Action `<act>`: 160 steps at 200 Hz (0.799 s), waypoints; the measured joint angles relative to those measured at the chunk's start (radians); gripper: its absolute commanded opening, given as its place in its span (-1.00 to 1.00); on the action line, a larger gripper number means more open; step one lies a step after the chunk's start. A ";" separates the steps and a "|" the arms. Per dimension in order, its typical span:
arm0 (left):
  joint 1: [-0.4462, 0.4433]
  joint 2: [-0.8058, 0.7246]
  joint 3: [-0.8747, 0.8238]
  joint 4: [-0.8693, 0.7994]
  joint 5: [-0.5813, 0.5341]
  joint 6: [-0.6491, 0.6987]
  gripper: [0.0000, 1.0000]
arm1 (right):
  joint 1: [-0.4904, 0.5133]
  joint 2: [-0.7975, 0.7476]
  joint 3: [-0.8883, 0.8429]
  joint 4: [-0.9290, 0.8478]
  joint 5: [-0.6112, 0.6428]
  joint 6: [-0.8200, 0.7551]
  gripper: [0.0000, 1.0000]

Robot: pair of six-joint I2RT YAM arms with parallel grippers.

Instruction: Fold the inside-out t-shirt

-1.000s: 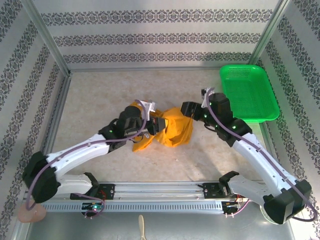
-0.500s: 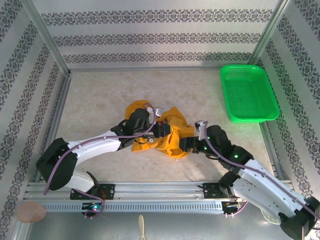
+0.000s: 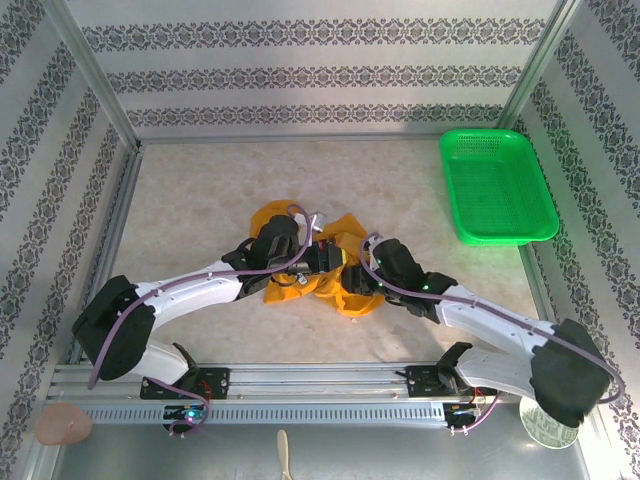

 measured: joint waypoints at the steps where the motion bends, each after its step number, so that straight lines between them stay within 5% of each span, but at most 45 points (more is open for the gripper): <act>1: 0.000 0.000 0.000 0.000 0.000 0.000 -1.00 | -0.002 0.002 0.000 0.001 -0.002 0.002 -0.68; 11: 0.004 0.000 0.000 0.002 0.002 -0.002 -1.00 | -0.028 0.010 0.003 0.007 -0.012 -0.007 -1.00; 41: 0.065 -0.011 0.000 -0.010 -0.017 -0.003 -1.00 | -0.130 -0.085 0.030 -0.029 -0.138 -0.073 -1.00; 93: 0.154 0.051 0.112 -0.103 0.038 0.134 -1.00 | -0.289 -0.261 0.071 -0.027 -0.605 -0.131 -1.00; 121: 0.160 0.154 0.222 -0.179 0.026 0.236 -0.16 | -0.313 -0.231 0.039 0.075 -0.713 -0.049 -1.00; 160: 0.217 0.058 0.118 -0.291 -0.138 0.269 0.26 | -0.349 -0.219 0.039 0.153 -0.747 0.055 -1.00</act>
